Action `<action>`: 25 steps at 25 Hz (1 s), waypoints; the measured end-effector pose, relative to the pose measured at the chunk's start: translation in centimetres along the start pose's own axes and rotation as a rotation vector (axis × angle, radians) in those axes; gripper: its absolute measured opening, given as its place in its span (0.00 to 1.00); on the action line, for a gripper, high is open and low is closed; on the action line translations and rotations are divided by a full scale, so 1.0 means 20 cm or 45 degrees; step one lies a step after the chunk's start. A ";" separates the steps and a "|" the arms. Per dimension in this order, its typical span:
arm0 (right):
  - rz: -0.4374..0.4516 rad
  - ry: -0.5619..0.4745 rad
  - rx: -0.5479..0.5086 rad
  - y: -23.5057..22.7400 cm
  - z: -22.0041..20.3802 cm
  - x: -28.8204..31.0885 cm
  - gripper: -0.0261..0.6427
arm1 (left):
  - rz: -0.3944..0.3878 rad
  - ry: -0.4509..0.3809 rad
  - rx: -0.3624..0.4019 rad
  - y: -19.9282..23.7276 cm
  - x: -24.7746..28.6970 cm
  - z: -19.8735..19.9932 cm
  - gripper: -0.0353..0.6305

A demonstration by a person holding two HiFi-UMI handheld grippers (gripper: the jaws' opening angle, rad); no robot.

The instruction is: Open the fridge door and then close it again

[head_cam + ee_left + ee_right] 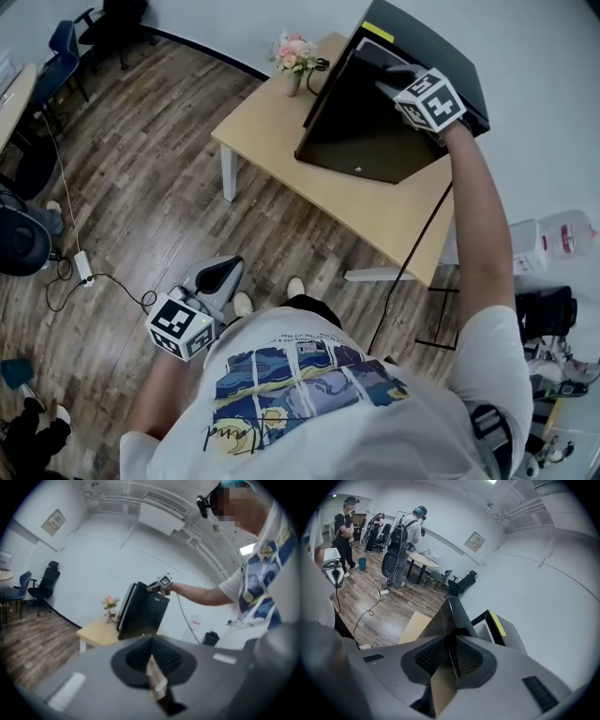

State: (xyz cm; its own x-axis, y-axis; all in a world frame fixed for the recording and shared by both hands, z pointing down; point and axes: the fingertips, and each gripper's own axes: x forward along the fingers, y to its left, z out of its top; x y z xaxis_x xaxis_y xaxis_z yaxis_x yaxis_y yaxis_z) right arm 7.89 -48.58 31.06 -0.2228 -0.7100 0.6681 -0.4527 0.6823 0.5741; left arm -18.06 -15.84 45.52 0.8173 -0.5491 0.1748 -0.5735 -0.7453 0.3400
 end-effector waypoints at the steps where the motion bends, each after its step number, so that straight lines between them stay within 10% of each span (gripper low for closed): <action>1: 0.004 -0.002 -0.005 0.01 0.00 -0.01 0.13 | -0.009 0.002 0.004 0.00 0.01 0.00 0.07; 25: 0.142 -0.148 -0.205 0.37 -0.07 -0.32 0.13 | -0.015 -0.005 0.042 -0.37 0.20 0.00 0.06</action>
State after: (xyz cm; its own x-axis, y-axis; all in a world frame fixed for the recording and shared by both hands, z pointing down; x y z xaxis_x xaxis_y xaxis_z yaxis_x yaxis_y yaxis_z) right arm 7.13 -38.86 31.66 -0.3656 -0.6378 0.6779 -0.2785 0.7699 0.5742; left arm -10.49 -12.53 43.66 0.8236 -0.5419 0.1675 -0.5657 -0.7635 0.3115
